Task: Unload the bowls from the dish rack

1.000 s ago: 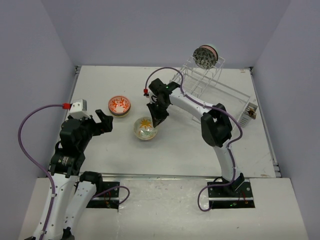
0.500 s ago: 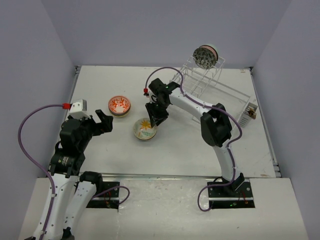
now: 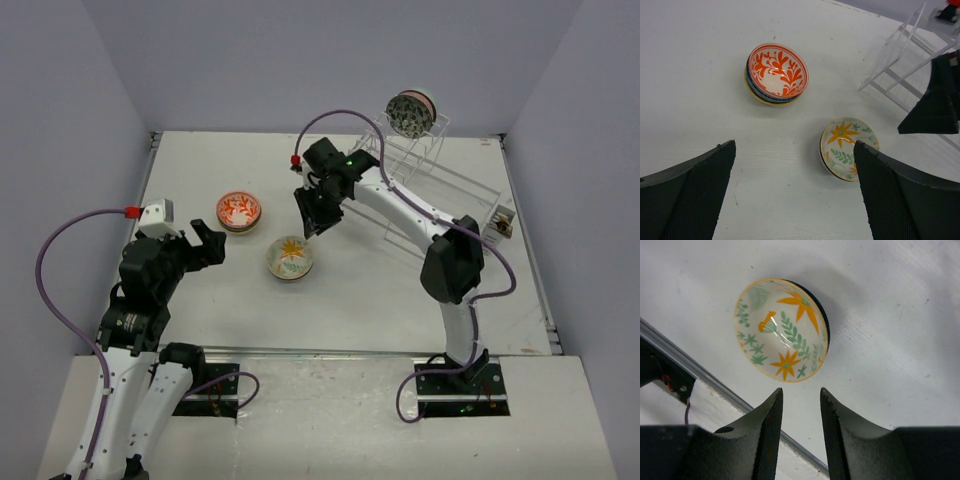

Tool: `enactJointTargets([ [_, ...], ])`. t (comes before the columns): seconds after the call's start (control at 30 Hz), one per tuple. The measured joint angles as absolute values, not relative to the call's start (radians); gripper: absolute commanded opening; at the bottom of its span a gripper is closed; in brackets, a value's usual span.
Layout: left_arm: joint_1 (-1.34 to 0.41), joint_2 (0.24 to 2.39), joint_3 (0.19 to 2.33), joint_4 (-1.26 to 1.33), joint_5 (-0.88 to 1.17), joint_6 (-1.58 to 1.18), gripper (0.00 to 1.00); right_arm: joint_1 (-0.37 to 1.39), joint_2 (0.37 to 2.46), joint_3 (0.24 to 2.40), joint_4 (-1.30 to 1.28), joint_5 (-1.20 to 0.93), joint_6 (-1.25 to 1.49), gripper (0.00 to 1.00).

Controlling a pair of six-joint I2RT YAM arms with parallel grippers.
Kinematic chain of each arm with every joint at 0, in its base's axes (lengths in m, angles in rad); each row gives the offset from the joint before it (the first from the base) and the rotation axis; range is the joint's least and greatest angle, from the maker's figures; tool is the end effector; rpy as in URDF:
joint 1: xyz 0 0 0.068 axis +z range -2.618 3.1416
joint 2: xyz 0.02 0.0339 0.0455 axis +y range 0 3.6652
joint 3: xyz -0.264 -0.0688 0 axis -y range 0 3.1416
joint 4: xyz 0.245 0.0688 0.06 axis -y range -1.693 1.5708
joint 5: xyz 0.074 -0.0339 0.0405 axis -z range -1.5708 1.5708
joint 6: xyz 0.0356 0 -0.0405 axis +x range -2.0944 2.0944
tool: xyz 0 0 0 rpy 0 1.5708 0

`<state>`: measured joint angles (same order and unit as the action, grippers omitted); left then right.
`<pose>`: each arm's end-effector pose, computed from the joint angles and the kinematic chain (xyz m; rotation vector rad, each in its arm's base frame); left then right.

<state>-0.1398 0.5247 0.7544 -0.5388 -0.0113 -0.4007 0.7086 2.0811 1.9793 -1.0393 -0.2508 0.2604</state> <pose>0.1197 -0.0164 0.3266 -0.2544 1.8786 -0.3593 0.3313 0.2956 0.2800 -0.7013 2.7284 0.6003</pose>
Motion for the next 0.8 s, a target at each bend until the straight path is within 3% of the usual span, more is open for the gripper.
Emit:
enactJointTargets([
  [0.2, -0.140, 0.514, 0.754, -0.539, -0.015, -0.401, 1.00, 0.720, 1.921, 2.100, -1.067, -0.211, 0.221, 0.41],
  [0.3, -0.140, 0.511, 0.754, -0.539, -0.015, -0.401, 1.00, 0.725, 1.850, 2.178, -1.077, -0.118, 0.175, 0.57],
  [0.47, -0.140, 0.517, 0.754, -0.539, -0.015, -0.401, 1.00, 0.722, 1.786, 2.257, -1.040, 0.240, 0.028, 0.80],
  [0.63, -0.140, 0.523, 0.754, -0.539, -0.015, -0.401, 1.00, 0.673, 1.807, 2.200, -0.904, 0.587, -0.209, 0.89],
  [0.8, -0.140, 0.540, 0.754, -0.539, -0.015, -0.401, 1.00, 0.591, 1.875, 2.118, -0.687, 0.768, -0.447, 0.91],
])
